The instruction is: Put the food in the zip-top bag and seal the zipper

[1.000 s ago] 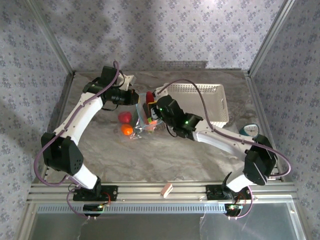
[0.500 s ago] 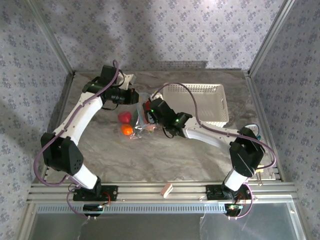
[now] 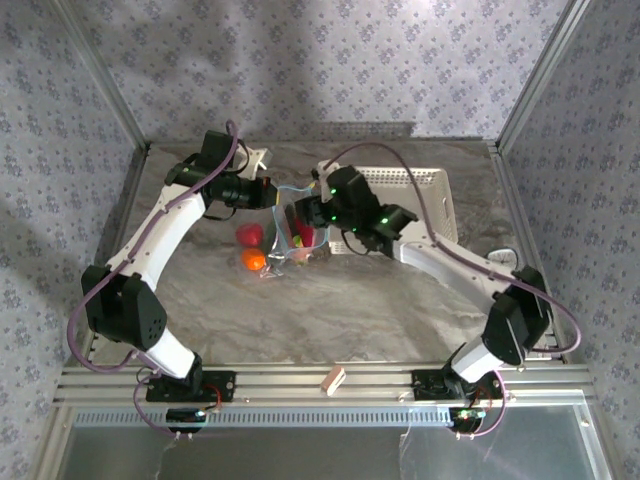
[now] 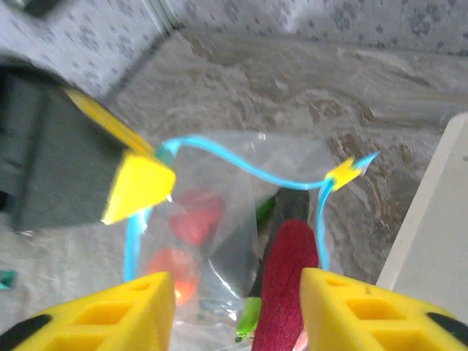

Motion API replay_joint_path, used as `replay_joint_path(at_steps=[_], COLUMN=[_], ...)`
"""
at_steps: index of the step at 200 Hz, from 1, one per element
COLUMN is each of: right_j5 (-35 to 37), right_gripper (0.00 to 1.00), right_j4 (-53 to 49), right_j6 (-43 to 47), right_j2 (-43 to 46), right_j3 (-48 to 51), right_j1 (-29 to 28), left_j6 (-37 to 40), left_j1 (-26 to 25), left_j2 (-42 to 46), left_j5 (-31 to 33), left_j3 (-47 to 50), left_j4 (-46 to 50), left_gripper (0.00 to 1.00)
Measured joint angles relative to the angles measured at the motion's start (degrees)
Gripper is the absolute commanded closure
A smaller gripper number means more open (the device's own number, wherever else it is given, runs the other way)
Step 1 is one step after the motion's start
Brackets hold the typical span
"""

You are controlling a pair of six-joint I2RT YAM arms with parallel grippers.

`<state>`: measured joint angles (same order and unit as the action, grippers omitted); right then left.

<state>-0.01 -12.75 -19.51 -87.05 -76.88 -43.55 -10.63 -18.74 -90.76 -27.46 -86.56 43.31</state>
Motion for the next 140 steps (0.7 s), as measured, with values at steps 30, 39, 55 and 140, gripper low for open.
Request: replay_joint_path(at_steps=[30, 39, 55, 140], right_j5=[-6.6, -8.7, -12.8, -37.0], right_gripper=[0.78, 0.79, 0.76, 0.63], right_j4=[-0.8, -0.8, -0.8, 2.6], right_j6=[-0.2, 0.0, 1.0, 17.6], right_j2=[4.0, 4.5, 4.1, -8.9], right_j3=[-1.4, -1.4, -1.4, -2.3], right_j1=[7.5, 10.4, 14.8, 20.7], left_j6=[1.3, 2.0, 3.6, 14.4], left_j1=[0.0, 0.0, 0.0, 0.0], left_j2=[0.3, 0.7, 1.1, 1.5], left_j5=[0.0, 0.0, -0.2, -4.9], left_j3=[-0.9, -1.4, -2.9, -12.1], left_j4=[1.2, 1.8, 3.1, 15.4], left_gripper=[1.00, 1.00, 1.00, 1.00])
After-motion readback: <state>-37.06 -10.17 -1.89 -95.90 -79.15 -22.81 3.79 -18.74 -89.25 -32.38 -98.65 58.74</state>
